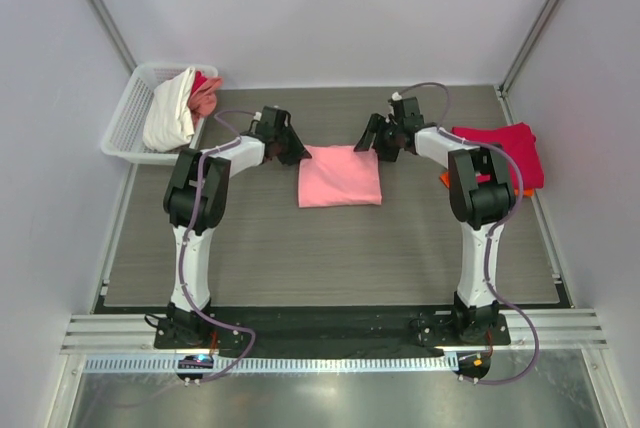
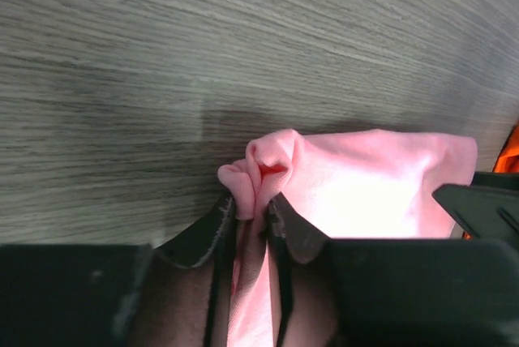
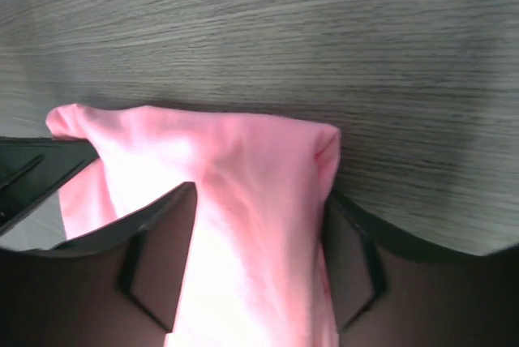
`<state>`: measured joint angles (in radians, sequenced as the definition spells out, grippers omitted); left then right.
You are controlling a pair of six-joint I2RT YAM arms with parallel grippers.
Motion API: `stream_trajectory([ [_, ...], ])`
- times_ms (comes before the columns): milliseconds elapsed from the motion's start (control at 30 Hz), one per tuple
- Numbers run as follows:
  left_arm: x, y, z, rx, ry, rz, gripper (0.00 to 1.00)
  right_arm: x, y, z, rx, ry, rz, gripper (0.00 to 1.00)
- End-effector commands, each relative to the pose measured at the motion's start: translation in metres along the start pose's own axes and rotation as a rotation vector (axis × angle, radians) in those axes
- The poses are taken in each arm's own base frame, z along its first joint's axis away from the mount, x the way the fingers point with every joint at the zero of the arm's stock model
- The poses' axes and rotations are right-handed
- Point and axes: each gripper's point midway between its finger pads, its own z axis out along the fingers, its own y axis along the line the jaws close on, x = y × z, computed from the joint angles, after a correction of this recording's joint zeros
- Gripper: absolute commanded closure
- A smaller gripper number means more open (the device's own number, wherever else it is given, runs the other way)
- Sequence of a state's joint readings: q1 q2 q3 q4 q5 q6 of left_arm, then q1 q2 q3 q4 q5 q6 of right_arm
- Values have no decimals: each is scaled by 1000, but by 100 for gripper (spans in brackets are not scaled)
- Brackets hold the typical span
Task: Fold and stack the t-shirts
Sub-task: Neatly place the folded tshirt to the corner
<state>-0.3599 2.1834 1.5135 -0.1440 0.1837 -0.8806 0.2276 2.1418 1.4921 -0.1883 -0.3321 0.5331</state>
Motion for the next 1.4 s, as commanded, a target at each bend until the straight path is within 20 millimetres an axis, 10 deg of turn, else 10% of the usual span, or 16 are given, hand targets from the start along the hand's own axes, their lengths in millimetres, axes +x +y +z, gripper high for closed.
stream_trajectory([
  [0, 1, 11, 1, -42, -28, 28, 77, 3, -13, -14, 96, -16, -9, 31],
  [367, 8, 14, 6, -35, -2, 18, 78, 34, -37, -23, 160, 15, 36, 27],
  [667, 7, 8, 6, -14, 5, 18, 83, 41, -18, -2, 80, 64, 51, 44],
  [900, 6, -1, -2, -11, -34, 23, 96, 24, 5, -13, 23, 39, 28, 96],
  [1133, 14, -61, -39, 104, -114, 68, 100, -26, 10, -92, 67, -153, 30, 99],
  [1367, 70, -178, -88, 355, -165, 148, 100, -58, -25, -206, 218, -368, 88, 99],
])
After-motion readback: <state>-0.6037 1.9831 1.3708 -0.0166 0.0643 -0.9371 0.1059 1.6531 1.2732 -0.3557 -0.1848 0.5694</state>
